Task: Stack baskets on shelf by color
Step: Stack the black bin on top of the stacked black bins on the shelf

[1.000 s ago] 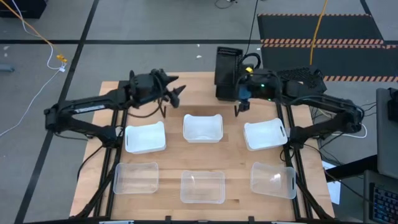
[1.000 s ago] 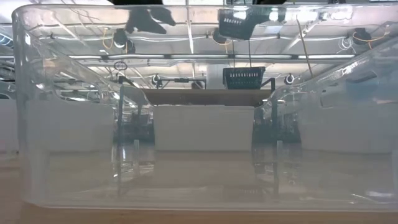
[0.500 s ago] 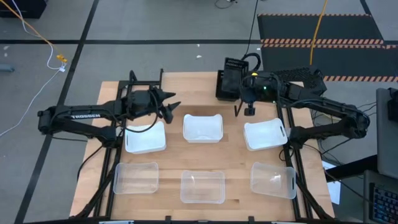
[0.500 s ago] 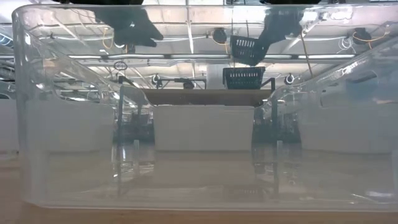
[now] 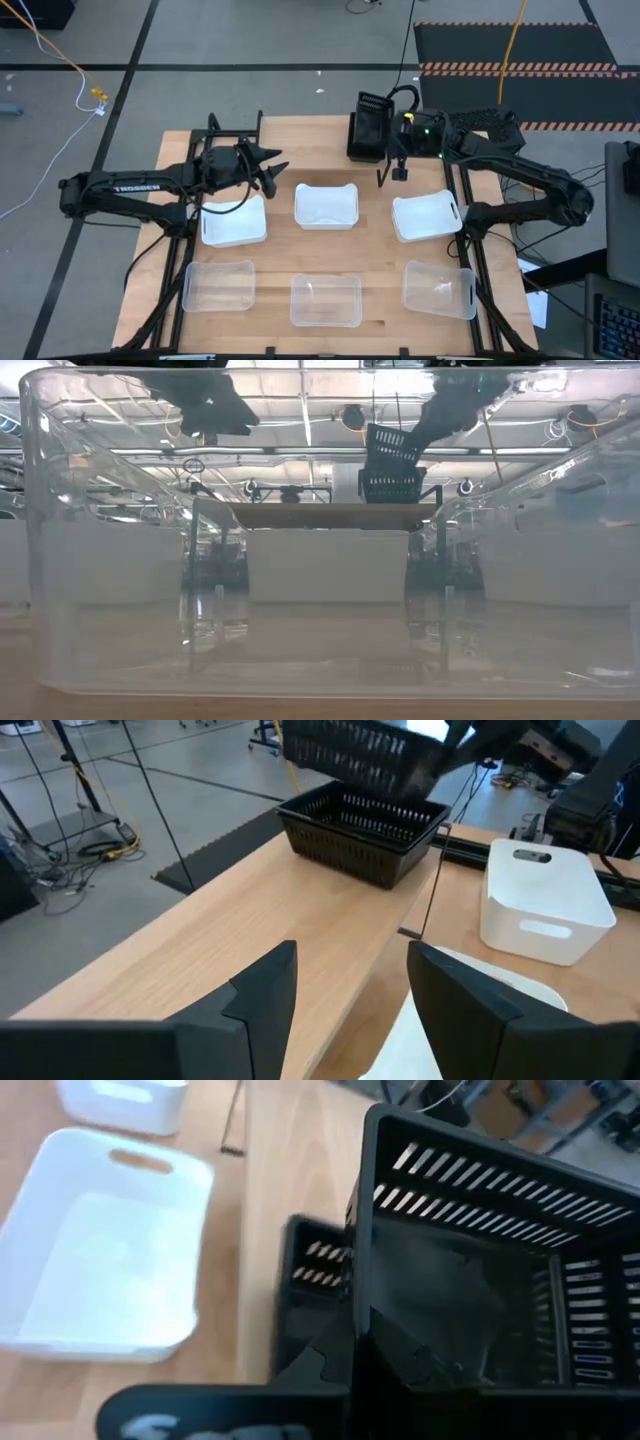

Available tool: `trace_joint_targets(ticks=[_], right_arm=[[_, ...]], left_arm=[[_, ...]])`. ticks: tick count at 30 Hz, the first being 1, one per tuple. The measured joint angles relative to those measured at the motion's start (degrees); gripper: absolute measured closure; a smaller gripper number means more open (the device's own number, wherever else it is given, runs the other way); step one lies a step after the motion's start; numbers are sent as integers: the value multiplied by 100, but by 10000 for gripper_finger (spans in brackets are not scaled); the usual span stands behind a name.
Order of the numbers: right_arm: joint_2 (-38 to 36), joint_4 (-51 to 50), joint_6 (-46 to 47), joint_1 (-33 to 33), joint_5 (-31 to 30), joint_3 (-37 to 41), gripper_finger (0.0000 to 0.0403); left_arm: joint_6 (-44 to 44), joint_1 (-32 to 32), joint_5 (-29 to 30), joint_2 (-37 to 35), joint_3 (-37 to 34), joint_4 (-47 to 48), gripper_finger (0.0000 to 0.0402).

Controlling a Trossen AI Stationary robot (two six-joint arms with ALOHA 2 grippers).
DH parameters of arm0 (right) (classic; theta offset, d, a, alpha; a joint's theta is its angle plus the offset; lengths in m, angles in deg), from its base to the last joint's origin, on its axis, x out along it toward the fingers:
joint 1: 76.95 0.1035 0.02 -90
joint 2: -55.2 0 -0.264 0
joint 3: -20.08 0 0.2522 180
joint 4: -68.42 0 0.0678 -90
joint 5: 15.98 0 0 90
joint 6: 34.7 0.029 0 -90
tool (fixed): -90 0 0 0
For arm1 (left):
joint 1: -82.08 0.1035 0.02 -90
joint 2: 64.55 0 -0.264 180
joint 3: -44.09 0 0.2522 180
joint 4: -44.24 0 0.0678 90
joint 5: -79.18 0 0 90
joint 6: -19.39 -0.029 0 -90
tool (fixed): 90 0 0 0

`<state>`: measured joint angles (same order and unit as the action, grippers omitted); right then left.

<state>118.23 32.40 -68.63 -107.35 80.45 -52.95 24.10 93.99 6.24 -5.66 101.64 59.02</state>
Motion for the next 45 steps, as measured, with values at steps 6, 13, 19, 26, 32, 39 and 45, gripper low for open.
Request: trace_joint_targets(ticks=[6,13,19,26,32,39,45], right_arm=[[191,-115,81,-133,146,4,403],[248,-106,242,-148,133,4,368],[32,4,288,-148,127,4,298],[-398,67,1082,-97,137,4,253],[-968,461,1486,368,515,416,262],[-1091,2427,1090,417,-622,1535,284],[-930,2816,1052,411,-663,2005,302]], left_arm=[[0,0,-2,-1,1,49,211],[-55,0,-4,-1,1,46,211],[-143,5,-2,-1,2,128,211],[166,94,693,1,4,971,211],[544,77,705,3,4,1751,211],[769,39,706,3,4,1446,211],[761,-52,704,3,4,1280,211]])
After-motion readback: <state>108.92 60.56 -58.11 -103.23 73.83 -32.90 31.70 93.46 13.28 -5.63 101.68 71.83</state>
